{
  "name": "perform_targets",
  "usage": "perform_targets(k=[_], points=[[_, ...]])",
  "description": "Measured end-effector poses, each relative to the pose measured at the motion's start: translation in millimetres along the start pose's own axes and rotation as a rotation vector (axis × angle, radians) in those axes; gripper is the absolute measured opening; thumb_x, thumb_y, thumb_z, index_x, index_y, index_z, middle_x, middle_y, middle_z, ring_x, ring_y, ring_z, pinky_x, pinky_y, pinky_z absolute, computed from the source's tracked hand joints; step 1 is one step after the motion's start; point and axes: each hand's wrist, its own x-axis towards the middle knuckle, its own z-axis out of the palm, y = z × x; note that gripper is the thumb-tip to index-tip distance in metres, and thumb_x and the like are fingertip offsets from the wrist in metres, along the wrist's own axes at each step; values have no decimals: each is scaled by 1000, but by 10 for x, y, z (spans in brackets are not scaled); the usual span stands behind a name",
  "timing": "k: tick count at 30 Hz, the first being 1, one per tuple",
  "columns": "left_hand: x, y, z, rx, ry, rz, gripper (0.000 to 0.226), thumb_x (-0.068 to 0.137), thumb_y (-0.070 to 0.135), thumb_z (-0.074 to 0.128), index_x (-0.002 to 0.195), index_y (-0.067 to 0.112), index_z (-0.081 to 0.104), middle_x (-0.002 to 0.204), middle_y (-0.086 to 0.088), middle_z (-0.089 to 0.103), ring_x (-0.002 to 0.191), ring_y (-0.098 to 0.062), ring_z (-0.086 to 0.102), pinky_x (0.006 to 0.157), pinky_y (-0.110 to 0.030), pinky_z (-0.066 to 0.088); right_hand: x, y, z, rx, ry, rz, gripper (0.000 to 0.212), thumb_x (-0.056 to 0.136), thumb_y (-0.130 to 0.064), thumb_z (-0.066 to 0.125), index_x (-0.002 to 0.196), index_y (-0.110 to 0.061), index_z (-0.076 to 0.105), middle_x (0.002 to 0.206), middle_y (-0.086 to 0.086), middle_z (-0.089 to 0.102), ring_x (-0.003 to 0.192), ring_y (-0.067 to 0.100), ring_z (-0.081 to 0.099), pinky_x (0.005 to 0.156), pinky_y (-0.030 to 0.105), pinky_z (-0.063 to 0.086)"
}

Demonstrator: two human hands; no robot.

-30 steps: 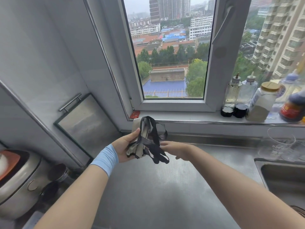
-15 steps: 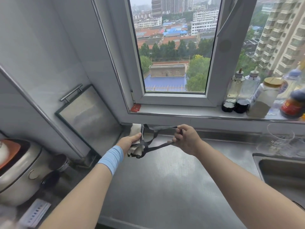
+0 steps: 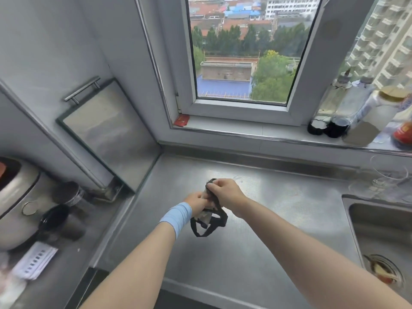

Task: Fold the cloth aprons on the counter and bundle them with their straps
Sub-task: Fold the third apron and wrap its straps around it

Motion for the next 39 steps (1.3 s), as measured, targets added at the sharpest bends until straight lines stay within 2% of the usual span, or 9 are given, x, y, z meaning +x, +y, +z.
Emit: perform_targets(k=[6, 10, 14, 20, 22, 26, 29, 34, 39], points=[[245, -443, 215, 33, -130, -183, 14, 91, 18, 54, 99, 17, 65, 70, -1, 62, 48, -9, 48, 51, -19, 41, 165, 586, 189, -234, 74, 29, 34, 84, -23, 65, 51, -19, 60, 51, -7, 54, 55, 9, 48, 56, 25, 39], [415, -682, 345, 97, -155, -237, 26, 80, 30, 61, 102, 17, 66, 80, -2, 65, 74, -20, 62, 86, -33, 52, 242, 911, 291, -307, 51, 73, 24, 83, -26, 66, 61, -15, 62, 59, -3, 59, 59, 7, 51, 58, 20, 41], [461, -641, 291, 293, -233, -222, 51, 65, 45, 52, 109, 22, 64, 105, -5, 68, 99, -24, 62, 96, -37, 48, 348, 1052, 370, -437, 23, 59, 27, 83, -28, 67, 58, -22, 59, 59, -12, 57, 61, 1, 52, 57, 16, 34], [534, -842, 126, 94, -173, -331, 39, 58, 14, 55, 97, 6, 56, 72, -7, 52, 63, -22, 50, 66, -29, 41, 432, 1037, 411, -629, -60, 43, 34, 84, -26, 65, 51, -28, 56, 53, -13, 53, 62, 8, 51, 55, 22, 35], [504, -865, -22, 170, -224, -415, 10, 70, 17, 61, 78, 12, 57, 70, -7, 54, 56, -21, 48, 57, -24, 40, 428, 1044, 434, -665, -67, 43, 38, 85, -25, 65, 49, -26, 54, 49, -12, 51, 62, 9, 50, 53, 23, 32], [471, -1024, -256, -146, -224, -491, 20, 90, 26, 62, 75, 13, 56, 65, -3, 45, 51, -16, 35, 50, -24, 29, 451, 1026, 521, -724, -79, 29, 36, 86, -28, 65, 52, -27, 55, 55, -12, 54, 68, 12, 53, 51, 21, 31], [428, -1144, -176, -434, -126, -386, 22, 97, 22, 53, 77, 19, 61, 73, 3, 57, 59, -8, 49, 53, -16, 38, 463, 1025, 548, -753, -90, 25, 34, 86, -32, 66, 54, -32, 55, 57, -16, 54, 70, 10, 52, 52, 17, 29], [386, -1246, -5, -1017, -72, -331, 29, 95, 10, 38, 75, 8, 60, 74, -7, 67, 73, -21, 62, 79, -30, 48, 470, 1066, 529, -741, -70, 36, 33, 80, -37, 72, 52, -31, 56, 50, -19, 52, 65, 7, 51, 53, 21, 31], [379, -1141, 170, -860, 22, -179, 43, 86, -21, 38, 103, 4, 68, 94, -8, 71, 80, -18, 70, 68, -26, 57, 452, 1054, 578, -741, -36, 30, 15, 81, -37, 72, 69, -29, 69, 60, -17, 56, 70, 7, 53, 54, 18, 32]])
